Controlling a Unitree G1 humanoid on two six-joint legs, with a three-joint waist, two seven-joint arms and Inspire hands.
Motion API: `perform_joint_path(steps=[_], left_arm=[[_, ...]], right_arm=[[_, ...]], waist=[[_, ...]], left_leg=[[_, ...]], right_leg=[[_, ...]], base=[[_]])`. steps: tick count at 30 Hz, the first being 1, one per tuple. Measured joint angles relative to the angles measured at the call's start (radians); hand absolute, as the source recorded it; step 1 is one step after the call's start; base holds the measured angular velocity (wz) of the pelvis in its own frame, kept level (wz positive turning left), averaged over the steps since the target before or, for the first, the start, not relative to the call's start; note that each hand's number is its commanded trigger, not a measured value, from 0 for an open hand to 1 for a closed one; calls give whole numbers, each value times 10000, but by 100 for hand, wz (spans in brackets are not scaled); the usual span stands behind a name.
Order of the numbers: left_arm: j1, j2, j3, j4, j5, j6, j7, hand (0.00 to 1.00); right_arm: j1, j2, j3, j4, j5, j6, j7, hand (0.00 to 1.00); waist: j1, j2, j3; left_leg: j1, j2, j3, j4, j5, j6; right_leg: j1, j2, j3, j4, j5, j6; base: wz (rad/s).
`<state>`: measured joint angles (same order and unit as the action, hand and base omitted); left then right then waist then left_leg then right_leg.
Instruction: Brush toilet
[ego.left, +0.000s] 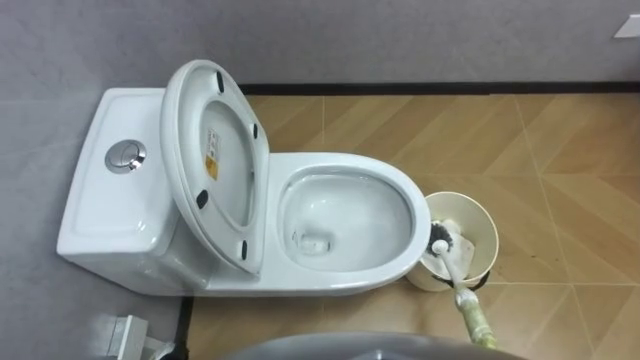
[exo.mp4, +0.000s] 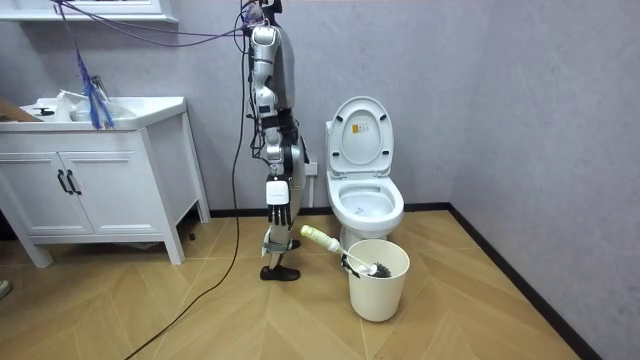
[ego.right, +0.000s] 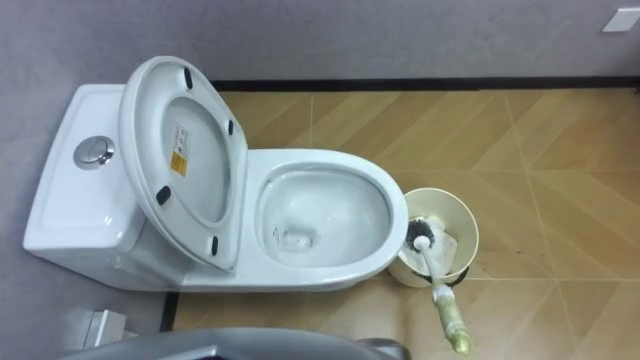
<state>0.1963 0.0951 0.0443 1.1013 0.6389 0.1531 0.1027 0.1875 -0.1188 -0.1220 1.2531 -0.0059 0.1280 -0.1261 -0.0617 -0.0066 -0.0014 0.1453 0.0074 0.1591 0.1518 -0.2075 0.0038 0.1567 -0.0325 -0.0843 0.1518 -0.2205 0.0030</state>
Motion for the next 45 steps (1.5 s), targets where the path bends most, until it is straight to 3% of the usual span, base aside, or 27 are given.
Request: perform_joint_path(steps=[5,11,15,20,29,33,41,45], left_arm=[[-17,5,390,-52,2,-84,119,0],[-41,73,733,-180,-51,-629,456,0],[28,123,746,-299,-299,-1045,743,0],[5,193,699,-273,-415,-1462,851,0],[-8,489,270,-228,-606,-1563,895,0],[-23,610,45,-234,-643,-1601,894,0],[-14,756,-154,-442,-1207,-1658,881,0],[-78,802,-100,-576,-1371,-1683,881,0]], right_arm=[[-78,27,-1065,-213,1790,-334,-949,0],[-25,27,-1972,-1735,3225,-1050,-1978,0],[-26,25,-2045,-2678,3557,-1718,-2485,0],[-79,20,-1946,-3334,3459,-2217,-3037,0],[-145,-16,-844,-5232,1465,-2543,-3581,0],[-201,-100,-110,-5806,735,-2814,-3573,0],[-366,-149,407,-5709,685,-2816,-3363,0],[-905,-180,441,-4463,1162,-2797,-3279,0]], waist=[[-196,-26,-4],[-266,-49,-7],[-249,-135,-18],[-166,-235,-19],[-72,-363,-45],[39,-383,-9],[114,-181,-7],[133,-236,-1]], left_leg=[[0,2,0,15,0,0],[-97,-3,26,7,3,4],[-109,-6,46,6,4,4],[-125,-5,22,-1,4,3],[-315,11,44,6,4,2],[-323,21,23,10,3,1],[-609,18,-38,25,3,4],[-846,-1,-259,197,6,10]], right_leg=[[-11,1,21,1,0,0],[-153,-3,19,33,3,6],[-160,-3,17,11,7,6],[-170,3,23,30,9,2],[-360,11,20,41,37,-8],[-356,15,12,41,54,-15],[-526,-6,-105,197,60,-15],[-617,-30,-309,204,61,-14]], base=[[0],[0],[0],[0],[0],[0],[3],[13]])
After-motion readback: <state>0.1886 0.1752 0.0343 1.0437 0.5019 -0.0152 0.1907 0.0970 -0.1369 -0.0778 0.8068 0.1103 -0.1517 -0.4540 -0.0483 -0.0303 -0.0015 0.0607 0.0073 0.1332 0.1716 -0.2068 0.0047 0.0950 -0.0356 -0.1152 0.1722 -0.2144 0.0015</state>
